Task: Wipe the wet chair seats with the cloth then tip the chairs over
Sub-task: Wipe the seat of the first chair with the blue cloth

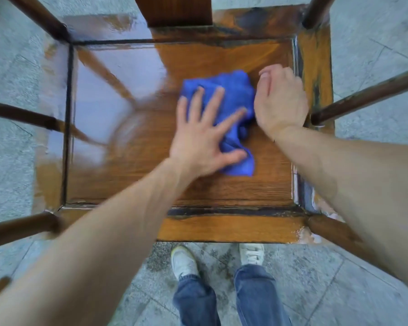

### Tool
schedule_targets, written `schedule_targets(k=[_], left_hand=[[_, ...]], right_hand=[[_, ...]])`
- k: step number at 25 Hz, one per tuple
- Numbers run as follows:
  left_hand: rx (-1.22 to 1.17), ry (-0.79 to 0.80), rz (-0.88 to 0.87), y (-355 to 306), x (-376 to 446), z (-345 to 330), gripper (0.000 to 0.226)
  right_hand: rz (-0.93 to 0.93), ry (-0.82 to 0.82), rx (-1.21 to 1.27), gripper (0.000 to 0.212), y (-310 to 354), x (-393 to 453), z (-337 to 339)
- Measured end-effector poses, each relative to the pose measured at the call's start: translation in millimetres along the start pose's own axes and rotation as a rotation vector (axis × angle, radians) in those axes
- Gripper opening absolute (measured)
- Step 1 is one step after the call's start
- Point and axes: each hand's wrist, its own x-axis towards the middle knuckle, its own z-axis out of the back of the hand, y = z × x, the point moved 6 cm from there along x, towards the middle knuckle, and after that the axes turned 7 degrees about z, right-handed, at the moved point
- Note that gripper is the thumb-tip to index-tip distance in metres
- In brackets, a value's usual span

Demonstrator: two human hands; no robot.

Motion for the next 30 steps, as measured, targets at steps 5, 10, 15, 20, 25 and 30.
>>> schedule_targets(k=[5,10,15,20,25,30], left_hand=[[-0.064,0.085,-0.323,-103.5,-83.6,-10.6,0.072],[-0.053,-0.016,0.102,62.3,-120.2,-5.2,0.079],[0.005,-0.021,0.724,226.2,-193.4,-7.9,0.074],[-0.098,0.059,0.636,117.1,-216.2,-12.3,0.088],[-0.094,0.073,0.091,-63.2,-116.1,-7.8,0.081],[-0.133,0.105,-0.203,-139.9,-23.8,-8.8,0.061]], right_hand=[[0.192,0.148,-0.121,0.038,5.1,4.7,-6.9],[0.305,0.098,-0.214,0.042,9.4,-3.9,-10.8],[0.343,0.128,-0.200,0.041,13.5,1.0,-13.8],[0.336,0.158,-0.207,0.036,22.3,9.6,-8.9],[0.262,0.227,-0.191,0.037,22.3,16.5,-11.8],[0.243,0.285,-0.178,0.043,15.8,14.5,-12.0]])
